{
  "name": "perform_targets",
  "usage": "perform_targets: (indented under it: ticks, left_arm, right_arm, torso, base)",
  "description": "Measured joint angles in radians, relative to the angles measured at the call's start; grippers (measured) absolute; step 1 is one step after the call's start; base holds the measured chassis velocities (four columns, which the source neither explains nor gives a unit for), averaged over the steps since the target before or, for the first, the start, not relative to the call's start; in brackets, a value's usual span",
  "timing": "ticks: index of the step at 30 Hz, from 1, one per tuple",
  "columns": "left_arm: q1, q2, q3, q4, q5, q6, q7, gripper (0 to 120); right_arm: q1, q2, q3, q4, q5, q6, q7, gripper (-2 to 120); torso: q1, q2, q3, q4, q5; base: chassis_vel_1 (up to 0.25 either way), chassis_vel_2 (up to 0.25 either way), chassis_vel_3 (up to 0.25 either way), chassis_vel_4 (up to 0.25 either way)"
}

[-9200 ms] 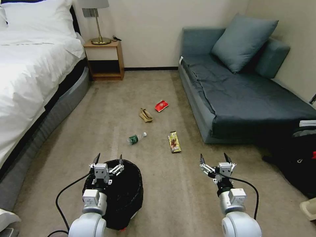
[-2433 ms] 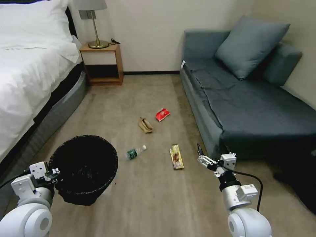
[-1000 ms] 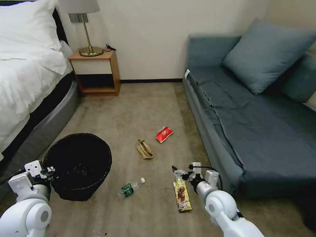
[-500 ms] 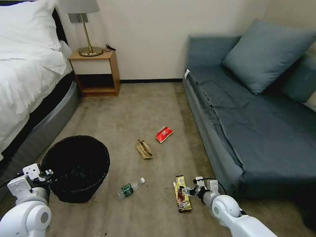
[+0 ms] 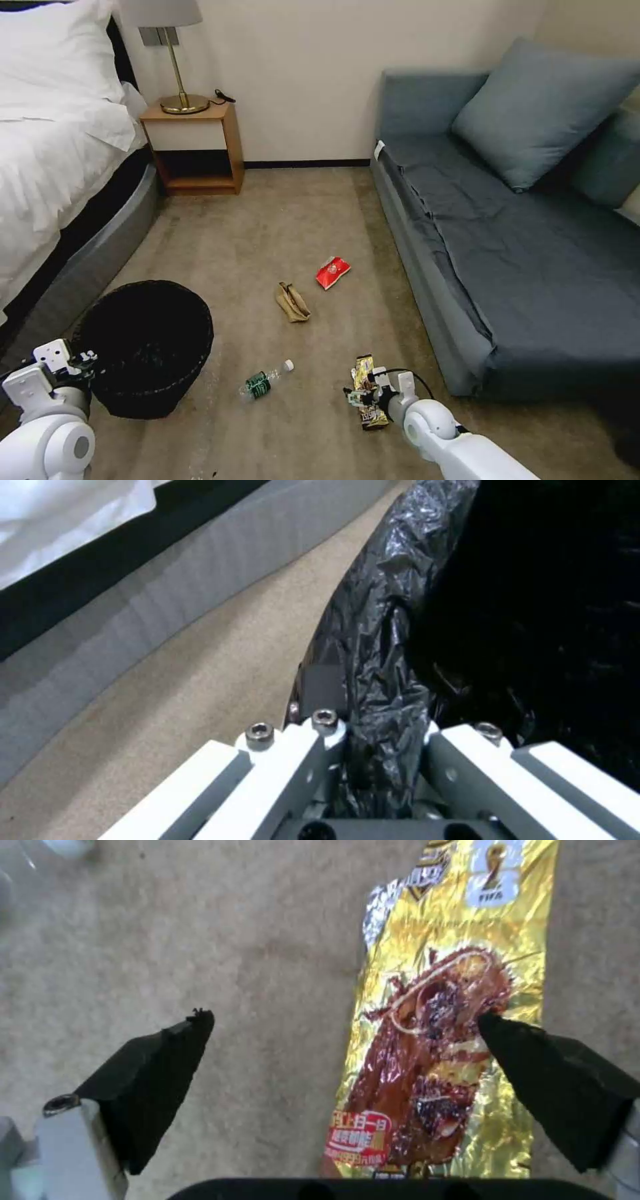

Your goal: Pick up the trash bin, then pick up the garbage on the floor and place it into the trash bin.

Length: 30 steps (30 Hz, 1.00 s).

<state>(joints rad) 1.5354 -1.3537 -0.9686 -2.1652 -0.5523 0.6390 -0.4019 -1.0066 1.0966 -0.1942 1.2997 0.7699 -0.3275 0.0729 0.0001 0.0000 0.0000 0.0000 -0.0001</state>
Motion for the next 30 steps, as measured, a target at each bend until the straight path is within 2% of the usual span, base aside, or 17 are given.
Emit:
perform_targets:
  ticks: [15,21,30]
  left_arm:
    - [0.005,0.005,-0.002,0.004,0.000,-0.004,0.000,2]
    - [0.005,-0.004,0.008,0.003,0.006,-0.005,0.000,2]
    - [0.002,-0.007,0.014,-0.007,0.008,-0.005,0.000,2]
  right_arm:
    - [0.028,0.035,-0.014,-0.097,-0.041,0.048,-0.022,96]
    - [0.013,-0.013,0.004,-0.034,-0.052,0.055,-0.018,97]
    - [0.010,-0.031,0.010,-0.041,-0.058,0.057,-0.020,96]
  torso:
    - [0.000,0.000,0.000,0.0000,0.0000]
    - [0.000,0.000,0.000,0.0000,0.0002]
    - [0.000,0.000,0.000,0.0000,0.0002]
  base:
    - [0.000,0.000,0.000,0.000]
    - [0.000,0.000,0.000,0.000]
    - [0.000,0.000,0.000,0.000]
